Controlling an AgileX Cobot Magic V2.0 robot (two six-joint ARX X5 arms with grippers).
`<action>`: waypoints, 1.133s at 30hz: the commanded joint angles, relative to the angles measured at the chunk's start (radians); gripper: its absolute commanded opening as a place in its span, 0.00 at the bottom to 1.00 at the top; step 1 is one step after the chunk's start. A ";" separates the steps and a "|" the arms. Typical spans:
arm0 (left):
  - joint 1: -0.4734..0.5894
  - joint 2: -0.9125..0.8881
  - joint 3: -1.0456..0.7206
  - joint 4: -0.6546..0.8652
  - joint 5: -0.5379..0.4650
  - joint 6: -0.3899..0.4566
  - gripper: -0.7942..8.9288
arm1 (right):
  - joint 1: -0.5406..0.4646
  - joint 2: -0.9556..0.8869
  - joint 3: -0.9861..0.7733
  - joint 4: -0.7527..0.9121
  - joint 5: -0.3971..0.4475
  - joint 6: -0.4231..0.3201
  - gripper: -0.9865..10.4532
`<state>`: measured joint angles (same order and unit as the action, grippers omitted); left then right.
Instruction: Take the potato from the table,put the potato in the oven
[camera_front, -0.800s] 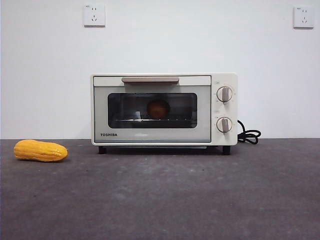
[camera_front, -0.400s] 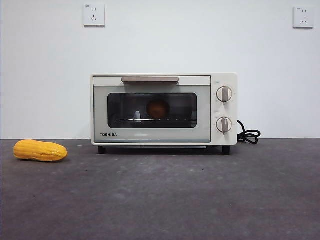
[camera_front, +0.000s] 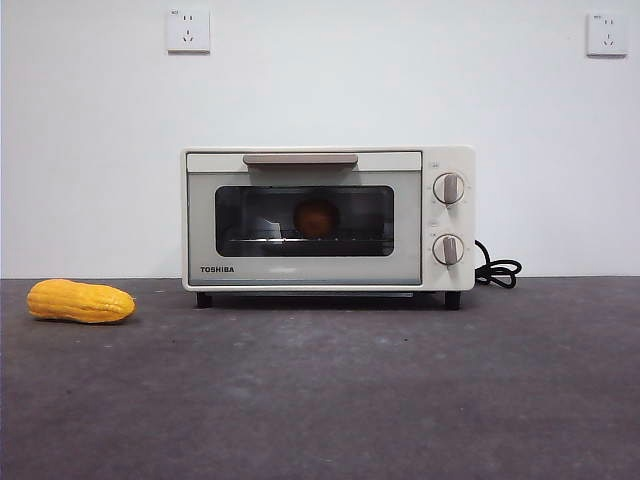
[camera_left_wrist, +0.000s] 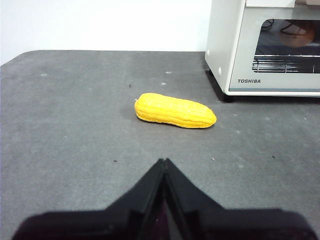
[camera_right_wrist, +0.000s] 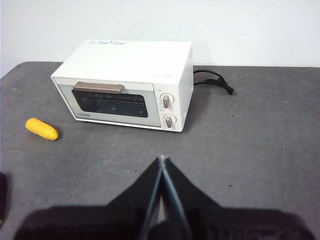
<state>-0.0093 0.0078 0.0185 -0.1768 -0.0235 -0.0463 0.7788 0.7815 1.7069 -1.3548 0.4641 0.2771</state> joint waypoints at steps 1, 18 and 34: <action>0.002 0.006 -0.010 0.013 -0.003 0.001 0.08 | 0.001 0.001 -0.006 -0.023 0.001 0.004 0.09; 0.002 0.012 -0.010 0.013 -0.003 0.001 0.08 | 0.001 0.001 -0.006 -0.023 0.005 -0.016 0.09; 0.002 0.014 -0.010 0.013 -0.003 0.001 0.08 | -0.455 -0.184 -0.491 0.481 -0.013 -0.286 0.09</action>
<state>-0.0093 0.0223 0.0185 -0.1768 -0.0235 -0.0463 0.3443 0.6098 1.3163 -0.9745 0.4622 -0.0002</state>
